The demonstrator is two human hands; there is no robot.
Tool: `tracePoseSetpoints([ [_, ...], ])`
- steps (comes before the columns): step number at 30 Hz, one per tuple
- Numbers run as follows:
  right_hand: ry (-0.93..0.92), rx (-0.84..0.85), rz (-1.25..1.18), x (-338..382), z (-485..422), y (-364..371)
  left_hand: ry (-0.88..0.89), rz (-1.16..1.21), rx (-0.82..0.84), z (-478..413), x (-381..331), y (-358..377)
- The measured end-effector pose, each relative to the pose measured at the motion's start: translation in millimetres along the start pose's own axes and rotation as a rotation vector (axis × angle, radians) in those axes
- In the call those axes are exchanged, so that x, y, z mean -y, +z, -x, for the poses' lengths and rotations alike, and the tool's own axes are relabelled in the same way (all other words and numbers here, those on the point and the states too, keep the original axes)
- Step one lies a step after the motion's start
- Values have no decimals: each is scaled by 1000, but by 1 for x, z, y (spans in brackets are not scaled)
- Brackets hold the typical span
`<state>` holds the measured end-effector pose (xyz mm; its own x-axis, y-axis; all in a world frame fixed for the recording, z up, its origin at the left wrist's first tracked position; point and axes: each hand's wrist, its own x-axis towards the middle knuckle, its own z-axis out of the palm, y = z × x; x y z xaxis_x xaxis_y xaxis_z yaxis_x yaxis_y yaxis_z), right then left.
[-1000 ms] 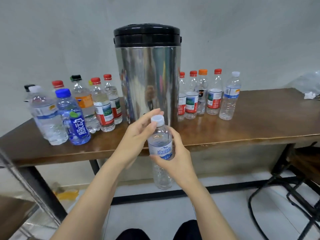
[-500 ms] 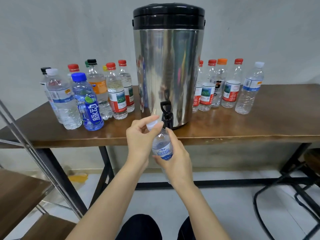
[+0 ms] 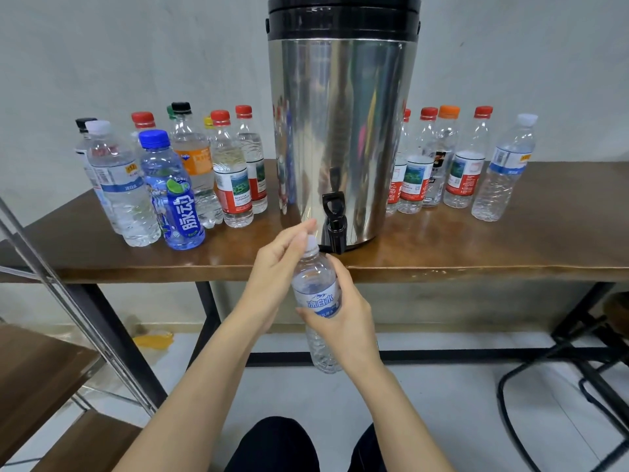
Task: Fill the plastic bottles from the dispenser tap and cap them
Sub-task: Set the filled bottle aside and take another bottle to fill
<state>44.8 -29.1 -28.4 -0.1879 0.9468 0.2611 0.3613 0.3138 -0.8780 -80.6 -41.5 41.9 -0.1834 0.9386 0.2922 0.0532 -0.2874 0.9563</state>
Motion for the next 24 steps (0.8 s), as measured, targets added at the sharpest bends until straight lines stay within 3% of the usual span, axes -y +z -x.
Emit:
tracePoseSetpoints([
  [2, 6, 2, 15, -2, 0, 0, -35, 33, -1, 1, 2, -1],
  [8, 14, -8, 56, -8, 3, 5, -33, 80, -397, -14, 10, 1],
  [11, 66, -25, 27, -20, 4, 4, -40, -108, -451, -33, 27, -10],
  [17, 138, -111, -22, -46, 7, -5, -33, -607, -356, -66, 69, -24],
  [24, 156, -146, 24, -55, -6, -11, -94, -881, -273, -80, 80, -21],
])
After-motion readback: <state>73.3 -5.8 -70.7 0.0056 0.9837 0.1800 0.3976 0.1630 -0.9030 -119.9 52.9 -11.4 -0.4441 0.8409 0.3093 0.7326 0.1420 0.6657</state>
